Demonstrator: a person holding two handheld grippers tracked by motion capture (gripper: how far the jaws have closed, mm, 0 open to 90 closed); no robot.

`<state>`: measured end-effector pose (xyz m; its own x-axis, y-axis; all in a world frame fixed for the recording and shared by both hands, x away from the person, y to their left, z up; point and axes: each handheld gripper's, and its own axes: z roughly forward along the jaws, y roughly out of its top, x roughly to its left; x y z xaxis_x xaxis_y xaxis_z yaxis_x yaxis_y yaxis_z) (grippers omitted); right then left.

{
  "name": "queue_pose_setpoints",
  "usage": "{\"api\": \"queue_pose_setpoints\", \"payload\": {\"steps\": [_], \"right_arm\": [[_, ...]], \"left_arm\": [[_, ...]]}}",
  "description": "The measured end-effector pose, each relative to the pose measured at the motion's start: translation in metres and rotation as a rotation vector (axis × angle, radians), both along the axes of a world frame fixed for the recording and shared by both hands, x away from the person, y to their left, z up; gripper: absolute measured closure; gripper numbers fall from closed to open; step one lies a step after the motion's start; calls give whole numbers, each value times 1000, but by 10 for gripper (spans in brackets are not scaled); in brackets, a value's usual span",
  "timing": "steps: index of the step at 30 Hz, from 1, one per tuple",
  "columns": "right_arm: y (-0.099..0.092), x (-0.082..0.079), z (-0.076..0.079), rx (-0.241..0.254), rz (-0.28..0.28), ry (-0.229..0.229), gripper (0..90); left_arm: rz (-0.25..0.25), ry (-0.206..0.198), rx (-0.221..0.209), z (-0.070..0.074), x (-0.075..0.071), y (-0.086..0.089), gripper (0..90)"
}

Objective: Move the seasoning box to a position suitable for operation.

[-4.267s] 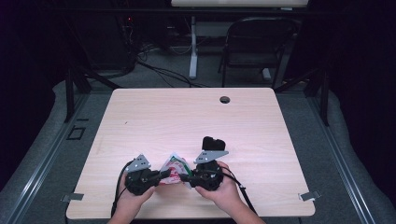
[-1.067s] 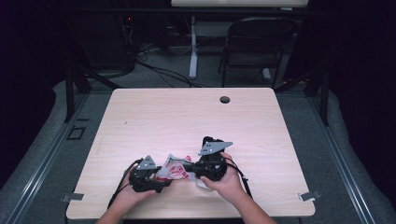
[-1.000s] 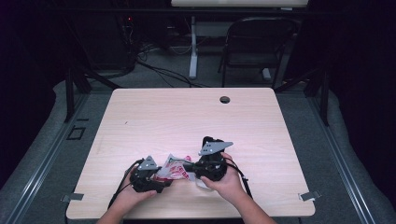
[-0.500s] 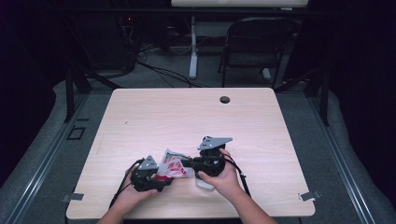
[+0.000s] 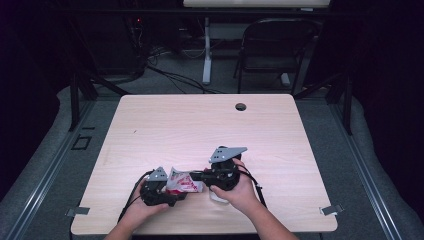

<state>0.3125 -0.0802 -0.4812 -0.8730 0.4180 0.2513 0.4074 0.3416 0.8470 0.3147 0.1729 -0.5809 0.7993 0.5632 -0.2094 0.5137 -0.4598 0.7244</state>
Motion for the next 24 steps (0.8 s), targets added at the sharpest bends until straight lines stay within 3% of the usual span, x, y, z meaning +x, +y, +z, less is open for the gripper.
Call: {"api": "queue_pose_setpoints", "payload": {"steps": [5, 13, 16, 24], "right_arm": [[-3, -1, 4, 25, 22, 6, 900], [-5, -3, 8, 49, 43, 0, 900], [-7, -3, 8, 57, 39, 4, 900], [-10, -1, 7, 63, 22, 4, 900]], "left_arm": [[-17, -3, -19, 0, -1, -2, 299], [-13, -5, -7, -2, -2, -6, 307], [-14, -23, -5, -1, -2, -6, 357], [-5, -23, 26, 1, -3, -5, 532]]}}
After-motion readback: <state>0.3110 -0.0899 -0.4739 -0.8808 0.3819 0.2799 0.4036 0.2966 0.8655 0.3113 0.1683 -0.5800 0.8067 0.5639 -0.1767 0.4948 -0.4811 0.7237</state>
